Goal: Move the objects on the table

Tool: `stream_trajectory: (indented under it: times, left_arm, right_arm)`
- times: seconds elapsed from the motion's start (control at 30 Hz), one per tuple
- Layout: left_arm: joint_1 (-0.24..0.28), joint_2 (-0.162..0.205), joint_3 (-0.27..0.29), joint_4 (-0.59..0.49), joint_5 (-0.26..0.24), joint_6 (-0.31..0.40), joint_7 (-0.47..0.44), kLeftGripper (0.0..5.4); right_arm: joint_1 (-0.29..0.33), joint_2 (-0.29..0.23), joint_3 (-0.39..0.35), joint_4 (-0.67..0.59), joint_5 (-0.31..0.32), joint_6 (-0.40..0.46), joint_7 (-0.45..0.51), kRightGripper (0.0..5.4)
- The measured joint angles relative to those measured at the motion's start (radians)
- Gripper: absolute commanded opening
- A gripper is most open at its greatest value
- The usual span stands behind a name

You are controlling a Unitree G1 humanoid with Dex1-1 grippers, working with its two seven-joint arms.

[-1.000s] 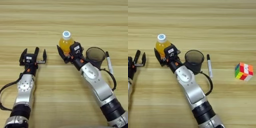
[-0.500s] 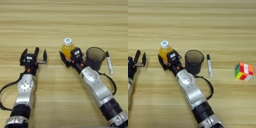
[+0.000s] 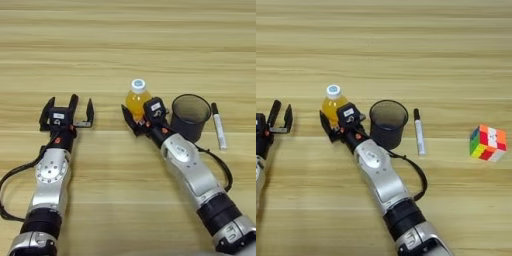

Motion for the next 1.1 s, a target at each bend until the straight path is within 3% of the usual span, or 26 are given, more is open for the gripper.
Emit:
stream_trajectory:
  times: [0.5,0.7,0.9,1.1]
  left_arm:
    - [0.000,0.000,-0.001,-0.003,0.000,0.000,0.004,5.40]
    - [0.000,0.000,-0.001,-0.003,0.001,0.000,0.004,5.40]
    - [0.001,0.000,-0.006,-0.005,0.005,0.000,0.006,5.40]
    - [0.001,-0.002,-0.008,-0.008,0.006,0.000,0.008,5.40]
  right_arm:
    - [-0.002,0.000,0.009,0.000,-0.002,-0.021,-0.002,5.32]
    - [0.011,-0.002,0.015,-0.061,-0.017,-0.020,-0.011,5.36]
    - [0.088,-0.017,0.032,-0.208,-0.072,0.001,-0.046,5.36]
    - [0.188,-0.037,0.033,-0.395,-0.096,0.074,-0.047,5.36]
